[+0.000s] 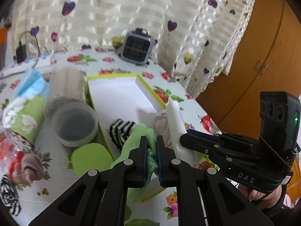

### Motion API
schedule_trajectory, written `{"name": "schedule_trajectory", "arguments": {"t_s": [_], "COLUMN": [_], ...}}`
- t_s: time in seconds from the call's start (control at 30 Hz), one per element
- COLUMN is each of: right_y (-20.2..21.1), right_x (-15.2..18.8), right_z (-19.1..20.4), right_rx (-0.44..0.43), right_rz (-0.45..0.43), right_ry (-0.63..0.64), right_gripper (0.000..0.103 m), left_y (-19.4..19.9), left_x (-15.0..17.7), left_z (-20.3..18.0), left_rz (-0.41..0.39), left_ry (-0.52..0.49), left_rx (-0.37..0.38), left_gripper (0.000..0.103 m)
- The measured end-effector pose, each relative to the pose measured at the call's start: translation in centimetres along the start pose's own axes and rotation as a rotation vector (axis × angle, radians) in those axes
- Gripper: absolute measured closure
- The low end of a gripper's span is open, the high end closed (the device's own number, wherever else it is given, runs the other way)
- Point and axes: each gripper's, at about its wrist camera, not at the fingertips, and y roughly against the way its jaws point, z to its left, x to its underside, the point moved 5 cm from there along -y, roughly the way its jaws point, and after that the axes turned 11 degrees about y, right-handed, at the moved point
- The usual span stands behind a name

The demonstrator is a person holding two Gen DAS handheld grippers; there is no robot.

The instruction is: Organize soft objects

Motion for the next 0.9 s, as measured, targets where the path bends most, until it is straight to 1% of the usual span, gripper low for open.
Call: {"name": "schedule_trajectory", "arguments": {"t_s": [0.1, 0.23, 0.27, 0.3, 0.43, 0.53, 0.6, 0.73, 0.9], "right_y": [-0.8, -1.9, -2.1, -2.3, -2.3, -1.6, -0.8, -0.3, -0.6], "right_x": [0.5, 1.2, 1.4, 1.6, 2.1, 2.0, 1.8, 1.6, 1.7], "right_z": [-0.4, -0.5, -0.5, -0.5, -0.7, -0.7, -0.8, -0.7, 0.6], "right_rx": [-0.023, -0.043, -0.044, -0.043, -0.027, -0.034, -0.032, -0.022, -0.062], "right_rz": [0.022, 0.065, 0.077, 0.088, 0.103, 0.08, 0.057, 0.049, 0.059], "right_ry": [-0.013, -0.014, -0.015, -0.018, -0.016, -0.024, -0.03, -0.026, 0.004], "right_gripper": [0.092, 0.092, 0.092, 0.092, 0.09, 0.09, 0.09, 0.09, 0.09], "left_y": [-1.4, -2.2, -2.2, -2.2, -1.3, -0.3, 0.4, 1.4, 2.6], "left_x": [0.6, 1.1, 1.2, 1.3, 1.5, 1.5, 1.6, 1.8, 2.2], "left_z": [0.4, 0.9, 0.8, 0.8, 0.3, -0.1, -0.1, 0.6, 2.0], "left_rz": [0.039, 0.073, 0.079, 0.081, 0.074, 0.052, 0.037, 0.027, 0.014], "left_ry": [0.012, 0.025, 0.021, 0.018, 0.008, -0.002, -0.008, 0.005, 0.038], "left_rx": [-0.005, 0.001, 0.006, 0.007, 0.033, 0.046, 0.033, 0.02, -0.007], "left_gripper": [0.094, 0.094, 0.093, 0.089, 0.085, 0.083, 0.083, 0.083, 0.083]}}
